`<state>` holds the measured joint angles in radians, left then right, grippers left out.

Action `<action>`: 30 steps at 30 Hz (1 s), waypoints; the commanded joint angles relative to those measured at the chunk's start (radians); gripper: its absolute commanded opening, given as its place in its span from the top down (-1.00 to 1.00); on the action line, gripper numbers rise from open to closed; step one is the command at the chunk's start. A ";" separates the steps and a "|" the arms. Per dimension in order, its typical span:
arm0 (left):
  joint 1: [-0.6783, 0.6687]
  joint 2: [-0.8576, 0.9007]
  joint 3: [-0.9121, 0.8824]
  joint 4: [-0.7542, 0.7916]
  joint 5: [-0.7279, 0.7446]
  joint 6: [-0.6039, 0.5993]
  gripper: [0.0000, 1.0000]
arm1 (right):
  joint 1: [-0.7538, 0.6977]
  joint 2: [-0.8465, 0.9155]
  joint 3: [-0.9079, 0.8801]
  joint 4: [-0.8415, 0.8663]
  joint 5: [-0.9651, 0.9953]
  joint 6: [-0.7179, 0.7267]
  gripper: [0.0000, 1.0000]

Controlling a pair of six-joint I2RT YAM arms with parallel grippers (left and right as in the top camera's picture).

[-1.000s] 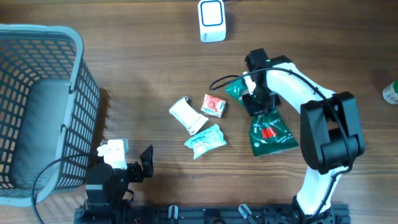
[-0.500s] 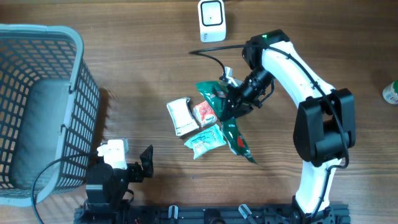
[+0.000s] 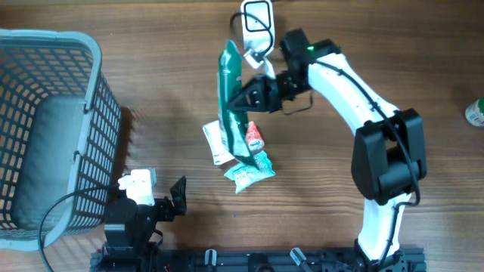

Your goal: Scan the item barcode

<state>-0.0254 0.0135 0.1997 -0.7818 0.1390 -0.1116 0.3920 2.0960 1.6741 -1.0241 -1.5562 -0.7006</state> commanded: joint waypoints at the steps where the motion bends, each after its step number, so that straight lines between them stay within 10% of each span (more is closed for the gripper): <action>1: -0.003 -0.007 -0.005 0.003 -0.002 -0.009 -1.00 | 0.081 -0.013 0.010 0.204 0.022 -0.084 0.91; 24: -0.003 -0.007 -0.005 0.002 -0.002 -0.009 -1.00 | 0.078 -0.011 -0.320 0.484 0.144 0.610 0.90; 30: -0.003 -0.007 -0.005 0.003 -0.002 -0.009 -1.00 | 0.035 -0.011 -0.328 0.441 0.594 0.792 0.75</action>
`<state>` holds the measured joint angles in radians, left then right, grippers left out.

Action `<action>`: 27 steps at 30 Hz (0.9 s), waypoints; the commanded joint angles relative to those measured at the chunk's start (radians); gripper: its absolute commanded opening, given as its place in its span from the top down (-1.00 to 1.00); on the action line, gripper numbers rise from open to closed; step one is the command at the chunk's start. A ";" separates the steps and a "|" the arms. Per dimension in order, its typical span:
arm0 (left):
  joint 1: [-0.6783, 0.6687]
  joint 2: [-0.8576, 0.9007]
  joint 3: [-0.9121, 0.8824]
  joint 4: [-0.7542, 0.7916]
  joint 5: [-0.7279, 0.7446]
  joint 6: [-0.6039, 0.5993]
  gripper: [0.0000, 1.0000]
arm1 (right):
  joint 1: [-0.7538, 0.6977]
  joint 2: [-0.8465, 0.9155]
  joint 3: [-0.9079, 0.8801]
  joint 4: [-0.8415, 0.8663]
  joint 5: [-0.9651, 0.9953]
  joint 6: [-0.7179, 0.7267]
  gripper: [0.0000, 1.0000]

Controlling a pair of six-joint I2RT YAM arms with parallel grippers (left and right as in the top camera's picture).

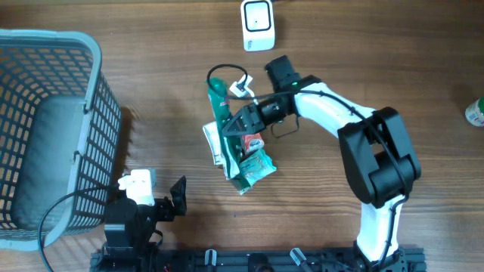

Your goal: Scan the item barcode

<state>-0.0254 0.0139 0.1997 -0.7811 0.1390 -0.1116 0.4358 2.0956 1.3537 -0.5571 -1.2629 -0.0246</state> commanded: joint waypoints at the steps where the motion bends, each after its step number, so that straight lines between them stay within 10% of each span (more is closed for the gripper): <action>1: -0.003 -0.007 -0.005 0.002 -0.002 -0.009 -1.00 | -0.010 -0.010 -0.008 -0.040 0.352 0.119 0.74; 3: -0.003 -0.007 -0.005 0.002 -0.002 -0.009 -1.00 | -0.010 -0.010 -0.008 -0.065 0.437 0.118 0.59; 6: -0.003 -0.007 -0.005 0.002 -0.002 -0.009 -1.00 | -0.010 -0.010 -0.008 -0.086 0.514 0.119 -0.87; 10: -0.003 -0.007 -0.005 0.002 -0.002 -0.009 -1.00 | -0.011 -0.010 -0.008 -0.119 0.650 0.140 -0.99; 24: -0.003 -0.007 -0.005 0.002 -0.002 -0.009 -1.00 | -0.139 -0.135 0.003 -0.258 0.582 0.048 -0.82; 25: -0.003 -0.007 -0.005 0.002 -0.002 -0.009 -1.00 | -0.145 -0.184 0.003 -0.255 0.505 0.051 -0.01; 27: -0.003 -0.007 -0.005 0.002 -0.002 -0.009 -1.00 | -0.146 -0.225 0.003 -0.257 0.424 0.054 0.54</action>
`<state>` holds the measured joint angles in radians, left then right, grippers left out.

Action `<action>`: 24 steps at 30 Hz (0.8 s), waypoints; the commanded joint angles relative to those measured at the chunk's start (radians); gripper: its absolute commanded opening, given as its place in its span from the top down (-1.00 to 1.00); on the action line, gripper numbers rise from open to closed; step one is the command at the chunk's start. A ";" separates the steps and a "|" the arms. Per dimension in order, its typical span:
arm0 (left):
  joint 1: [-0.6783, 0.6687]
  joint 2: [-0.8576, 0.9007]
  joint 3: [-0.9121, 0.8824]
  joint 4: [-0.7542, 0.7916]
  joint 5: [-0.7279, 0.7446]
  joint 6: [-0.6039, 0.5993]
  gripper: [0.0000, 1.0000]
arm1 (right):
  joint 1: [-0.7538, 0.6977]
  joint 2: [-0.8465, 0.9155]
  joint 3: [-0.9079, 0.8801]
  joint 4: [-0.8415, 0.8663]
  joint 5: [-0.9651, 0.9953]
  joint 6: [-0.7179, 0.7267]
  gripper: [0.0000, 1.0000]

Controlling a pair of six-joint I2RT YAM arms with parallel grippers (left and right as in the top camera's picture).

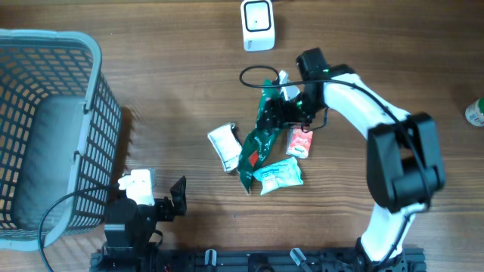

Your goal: Scan the item barcode

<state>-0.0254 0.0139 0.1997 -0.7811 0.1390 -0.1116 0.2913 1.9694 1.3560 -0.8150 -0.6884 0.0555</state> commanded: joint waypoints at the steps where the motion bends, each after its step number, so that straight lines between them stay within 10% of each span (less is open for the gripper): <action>1: -0.003 -0.007 -0.005 0.002 -0.002 -0.009 -1.00 | -0.001 -0.112 0.000 -0.001 -0.176 -0.026 0.91; 9: -0.003 -0.007 -0.005 0.002 -0.002 -0.009 -1.00 | -0.001 -0.144 -0.002 0.029 -0.589 -0.183 0.91; 10: -0.003 -0.007 -0.005 0.002 -0.002 -0.009 -1.00 | 0.001 -0.144 -0.002 0.023 -0.578 -0.183 0.64; 11: -0.003 -0.007 -0.005 0.002 -0.002 -0.009 -1.00 | 0.006 -0.144 -0.002 0.017 -0.571 -0.181 -0.45; 12: -0.003 -0.007 -0.005 0.002 -0.002 -0.009 -1.00 | 0.013 -0.144 -0.002 0.020 -0.561 -0.154 -0.99; 16: -0.003 -0.007 -0.005 0.002 -0.002 -0.009 -1.00 | 0.047 -0.145 -0.002 0.077 -0.414 0.003 -0.99; 20: -0.003 -0.007 -0.005 0.002 -0.002 -0.009 -1.00 | 0.085 -0.144 -0.019 0.053 0.142 0.292 -0.99; 24: -0.003 -0.007 -0.005 0.002 -0.002 -0.009 -1.00 | 0.091 -0.138 -0.097 0.132 0.105 0.373 -0.99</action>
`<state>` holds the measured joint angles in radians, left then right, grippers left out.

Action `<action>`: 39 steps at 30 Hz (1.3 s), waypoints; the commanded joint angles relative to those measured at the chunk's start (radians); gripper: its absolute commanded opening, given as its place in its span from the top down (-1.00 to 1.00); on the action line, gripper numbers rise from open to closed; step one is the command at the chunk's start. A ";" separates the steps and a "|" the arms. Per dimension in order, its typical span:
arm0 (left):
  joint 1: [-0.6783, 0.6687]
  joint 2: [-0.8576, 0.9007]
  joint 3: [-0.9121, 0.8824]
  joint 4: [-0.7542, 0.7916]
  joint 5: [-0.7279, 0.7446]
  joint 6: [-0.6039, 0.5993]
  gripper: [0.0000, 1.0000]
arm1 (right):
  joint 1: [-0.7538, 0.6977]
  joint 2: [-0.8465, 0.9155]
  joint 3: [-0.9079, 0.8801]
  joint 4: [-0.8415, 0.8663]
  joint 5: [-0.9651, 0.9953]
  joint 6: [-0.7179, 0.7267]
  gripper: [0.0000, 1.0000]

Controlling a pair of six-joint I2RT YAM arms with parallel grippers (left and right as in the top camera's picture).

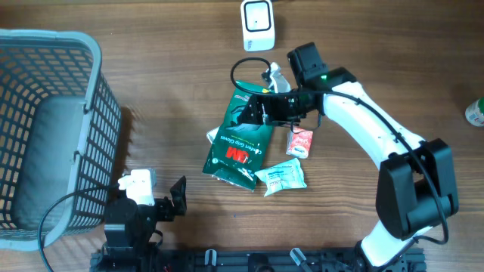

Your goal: Scan the item barcode

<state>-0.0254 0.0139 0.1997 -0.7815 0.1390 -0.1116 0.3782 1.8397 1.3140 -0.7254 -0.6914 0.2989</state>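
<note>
A green 3M packet (237,147) lies spread out with its label up in the middle of the table. My right gripper (255,106) is shut on the packet's top edge, the arm reaching in from the right. The white barcode scanner (258,15) stands at the back edge, a short way beyond the gripper, with a thin black cable looping by the packet's top. My left gripper (178,198) rests at the front left, far from the packet; whether it is open does not show.
A small red packet (300,142) and a teal-and-white packet (281,174) lie right of the green one. A white packet (212,135) peeks out from under its left edge. A grey basket (91,113) fills the left side. A bottle (475,112) stands at the right edge.
The green packet was narrow and edge-on under the right gripper; now it lies broad and label-up, covering most of the white packet. The gripper has shifted slightly left, still shut on it.
The right gripper first held the green packet close to the scanner at the back. Then it held it lower and further left, over the small packets. Then those packets lay shifted right, the green one narrow among them. Now it lies flat, label up.
</note>
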 commanded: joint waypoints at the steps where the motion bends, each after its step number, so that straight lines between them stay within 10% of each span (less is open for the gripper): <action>1: -0.003 -0.007 -0.005 0.002 -0.002 -0.009 -1.00 | 0.004 -0.005 -0.087 0.073 0.108 0.153 -1.00; 11: -0.003 -0.007 -0.005 0.002 -0.002 -0.009 -1.00 | 0.004 0.020 -0.409 0.528 0.026 0.387 -0.99; 21: -0.003 -0.007 -0.005 0.002 -0.002 -0.009 -1.00 | 0.004 -0.005 -0.430 0.507 0.072 0.341 -0.99; 27: -0.003 -0.007 -0.005 0.002 -0.002 -0.009 -1.00 | 0.005 -0.263 -0.237 0.087 0.258 0.398 -0.99; 39: -0.003 -0.007 -0.005 0.002 -0.002 -0.009 -1.00 | 0.097 -0.344 -0.174 0.406 0.219 0.651 -0.99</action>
<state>-0.0254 0.0139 0.1997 -0.7811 0.1390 -0.1112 0.4183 1.4143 1.1091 -0.3202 -0.4961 0.8646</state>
